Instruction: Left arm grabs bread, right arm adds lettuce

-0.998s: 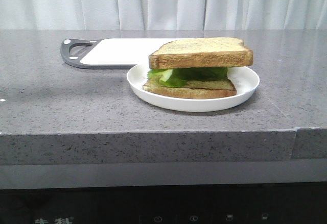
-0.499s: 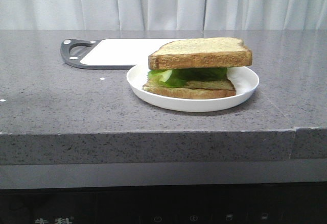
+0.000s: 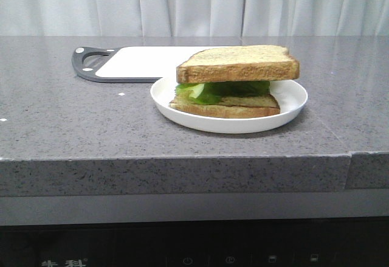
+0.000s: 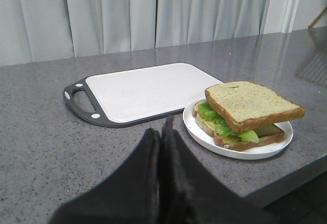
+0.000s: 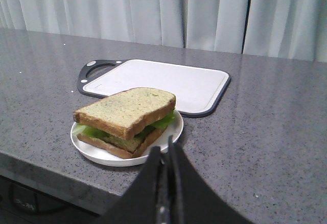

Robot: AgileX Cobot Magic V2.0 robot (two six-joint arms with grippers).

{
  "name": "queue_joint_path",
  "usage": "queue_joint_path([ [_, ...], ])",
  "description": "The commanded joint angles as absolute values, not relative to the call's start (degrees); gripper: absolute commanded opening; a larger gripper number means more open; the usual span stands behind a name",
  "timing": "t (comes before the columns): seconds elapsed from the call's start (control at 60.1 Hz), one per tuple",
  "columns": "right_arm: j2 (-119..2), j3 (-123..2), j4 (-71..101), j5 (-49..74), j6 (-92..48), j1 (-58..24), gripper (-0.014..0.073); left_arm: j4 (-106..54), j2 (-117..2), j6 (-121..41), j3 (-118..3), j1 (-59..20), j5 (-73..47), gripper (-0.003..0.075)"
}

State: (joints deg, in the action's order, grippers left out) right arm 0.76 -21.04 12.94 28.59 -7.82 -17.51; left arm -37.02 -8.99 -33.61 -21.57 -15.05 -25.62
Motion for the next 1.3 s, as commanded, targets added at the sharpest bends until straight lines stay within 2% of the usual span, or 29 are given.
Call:
queue_joint_path([
  [0.0, 1.11, -22.16, 12.53, 24.26, -7.89, -17.19, -0.0060, -38.18, -8.60, -32.84, -22.66, -14.96, -21.69, -0.0021],
  [0.665, 1.11, -22.16, 12.53, 24.26, -7.89, -17.19, -0.0060, -37.38, -8.60, -32.84, -22.27, -14.96, -20.86, -0.0021],
  [0.732, 1.11, -22.16, 12.53, 24.26, -7.89, -17.19, -0.0060, -31.46, -8.22, -28.38, -22.27, -14.96, -18.97, -0.0020],
  [0.815, 1.11, -22.16, 12.53, 24.26, -7.89, -17.19, -0.0060, -15.52, -6.75, -11.07, -22.27, -14.96, -17.65, -0.0021],
  [0.914, 1.11, -22.16, 12.53, 24.26, -7.89, -17.19, -0.0060, -3.20, -4.33, 0.00, -22.02, -14.85, -18.05, -0.0020],
  [1.114, 1.11, -22.16, 12.53, 24.26, -7.89, -17.19, -0.0060, -0.51, 1.47, 0.42, -16.20, -9.36, -18.16, -0.0021],
  [1.28, 1.11, -22.16, 12.53, 24.26, -7.89, -17.19, -0.0060, -0.51, 1.40, 0.42, -10.16, -4.36, -17.38, -0.0021],
])
